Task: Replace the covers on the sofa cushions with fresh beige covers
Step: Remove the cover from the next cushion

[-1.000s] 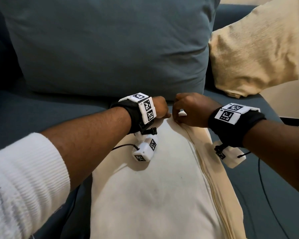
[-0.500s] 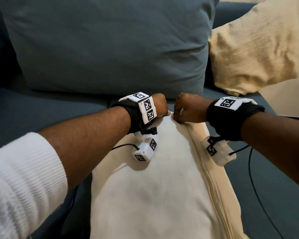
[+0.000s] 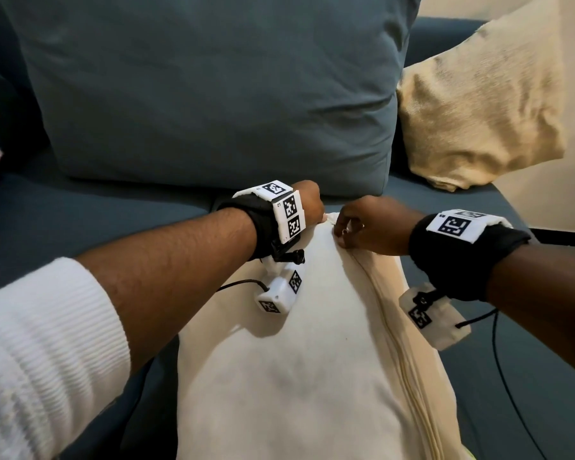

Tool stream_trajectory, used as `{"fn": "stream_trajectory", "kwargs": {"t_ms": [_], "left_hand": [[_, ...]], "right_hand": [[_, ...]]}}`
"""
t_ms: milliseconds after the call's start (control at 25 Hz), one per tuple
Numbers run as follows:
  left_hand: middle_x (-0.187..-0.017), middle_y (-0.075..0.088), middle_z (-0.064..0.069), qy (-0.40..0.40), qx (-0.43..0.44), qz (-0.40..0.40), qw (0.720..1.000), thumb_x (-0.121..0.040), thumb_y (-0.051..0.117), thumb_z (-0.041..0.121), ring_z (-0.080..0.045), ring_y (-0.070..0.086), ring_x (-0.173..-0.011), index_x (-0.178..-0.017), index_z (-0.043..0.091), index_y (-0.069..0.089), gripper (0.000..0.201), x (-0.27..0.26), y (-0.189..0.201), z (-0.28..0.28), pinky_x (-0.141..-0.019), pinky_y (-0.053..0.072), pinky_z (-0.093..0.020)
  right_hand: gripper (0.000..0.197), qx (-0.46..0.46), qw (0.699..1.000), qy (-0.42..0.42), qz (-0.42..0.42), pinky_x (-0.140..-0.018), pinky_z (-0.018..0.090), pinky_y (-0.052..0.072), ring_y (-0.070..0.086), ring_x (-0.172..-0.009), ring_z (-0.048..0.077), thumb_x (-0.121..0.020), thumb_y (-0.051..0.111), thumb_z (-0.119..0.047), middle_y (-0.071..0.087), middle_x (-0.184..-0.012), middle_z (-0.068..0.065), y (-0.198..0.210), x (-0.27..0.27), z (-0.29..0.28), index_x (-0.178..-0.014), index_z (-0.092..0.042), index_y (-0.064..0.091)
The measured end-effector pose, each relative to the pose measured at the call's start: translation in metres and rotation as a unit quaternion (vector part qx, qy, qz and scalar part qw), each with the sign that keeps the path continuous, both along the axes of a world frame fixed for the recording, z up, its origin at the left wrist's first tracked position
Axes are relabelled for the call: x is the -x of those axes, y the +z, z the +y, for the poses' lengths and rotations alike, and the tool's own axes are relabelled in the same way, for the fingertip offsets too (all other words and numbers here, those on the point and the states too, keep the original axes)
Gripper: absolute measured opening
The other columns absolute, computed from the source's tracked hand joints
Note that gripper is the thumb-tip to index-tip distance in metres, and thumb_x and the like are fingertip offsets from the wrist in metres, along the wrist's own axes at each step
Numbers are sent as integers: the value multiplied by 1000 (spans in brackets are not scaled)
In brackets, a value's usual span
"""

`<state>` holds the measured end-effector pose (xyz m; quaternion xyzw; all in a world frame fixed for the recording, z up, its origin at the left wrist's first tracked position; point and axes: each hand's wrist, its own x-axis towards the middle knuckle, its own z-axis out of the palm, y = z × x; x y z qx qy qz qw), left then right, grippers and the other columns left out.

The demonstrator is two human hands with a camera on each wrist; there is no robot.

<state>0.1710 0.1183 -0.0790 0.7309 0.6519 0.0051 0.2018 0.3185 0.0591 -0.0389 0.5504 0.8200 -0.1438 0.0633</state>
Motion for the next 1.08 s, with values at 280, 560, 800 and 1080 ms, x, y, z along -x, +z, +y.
{"fn": "stream_trajectory", "kwargs": {"t_ms": [280,560,800,1080], "left_hand": [[-103,73,-10,7,-31,-3,999,-91,67,26,-30,68,-96,-106,10,74,23,2,0,-3,-83,53,-35],[-104,69,-12,-60,-57,98,992,-92,58,15,-36,64,-86,-102,12,69,16,9,21,-38,-75,51,-37],[-110,69,-6,-216,-83,8,973,-93,55,24,-29,63,-102,-107,22,71,21,-23,37,-151,-81,49,-34],[-126,58,-9,-252,-14,58,966,-99,46,15,-36,59,-110,-121,10,56,24,-28,-21,-183,-80,39,-34]], "right_hand": [[13,123,989,59,-46,-55,24,49,61,-59,19,-94,62,-33,63,-72,-5,23,-5,-19,-95,-23,71],[12,175,978,101,-46,-81,24,51,61,-78,5,-89,70,-33,69,-89,-12,18,-36,-93,-101,-33,73],[21,80,996,26,-12,-80,25,50,60,-73,6,-91,62,-23,70,-73,-10,9,-41,-122,-105,-37,70],[12,89,994,25,-51,-72,25,41,54,-81,18,-92,60,-25,49,-64,-16,-10,-46,-168,-101,-29,68]]}}
